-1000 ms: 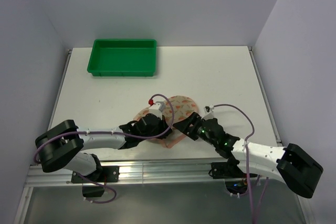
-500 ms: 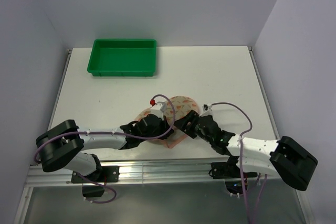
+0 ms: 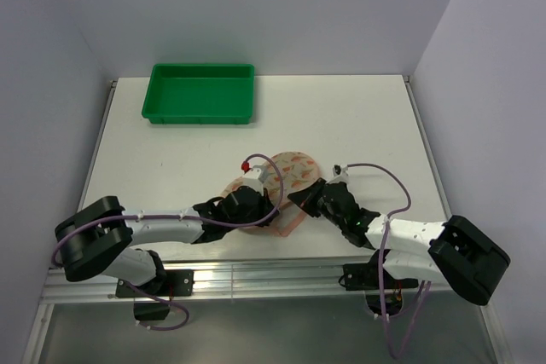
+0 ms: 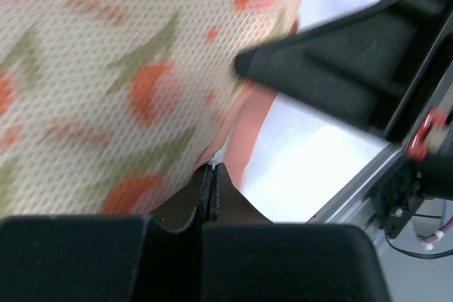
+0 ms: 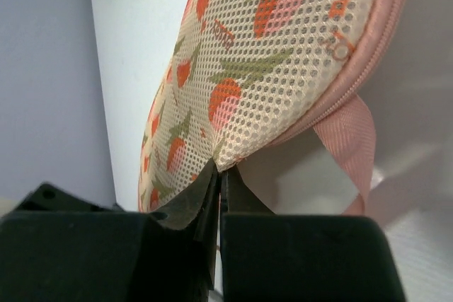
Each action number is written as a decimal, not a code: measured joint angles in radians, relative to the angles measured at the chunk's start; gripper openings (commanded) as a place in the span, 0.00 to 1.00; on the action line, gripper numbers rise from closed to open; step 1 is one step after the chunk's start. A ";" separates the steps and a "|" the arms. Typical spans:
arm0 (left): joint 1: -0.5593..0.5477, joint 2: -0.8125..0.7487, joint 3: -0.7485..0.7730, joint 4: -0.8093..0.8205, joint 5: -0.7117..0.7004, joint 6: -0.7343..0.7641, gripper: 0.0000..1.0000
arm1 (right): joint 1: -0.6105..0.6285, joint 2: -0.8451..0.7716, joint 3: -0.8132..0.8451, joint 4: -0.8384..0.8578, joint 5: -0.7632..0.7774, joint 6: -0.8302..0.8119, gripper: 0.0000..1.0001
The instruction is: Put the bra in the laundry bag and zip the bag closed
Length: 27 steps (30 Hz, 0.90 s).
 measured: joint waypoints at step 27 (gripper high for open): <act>-0.001 -0.359 -0.158 -0.271 -0.146 -0.092 0.00 | -0.401 0.285 0.372 -0.167 -0.423 -0.384 0.89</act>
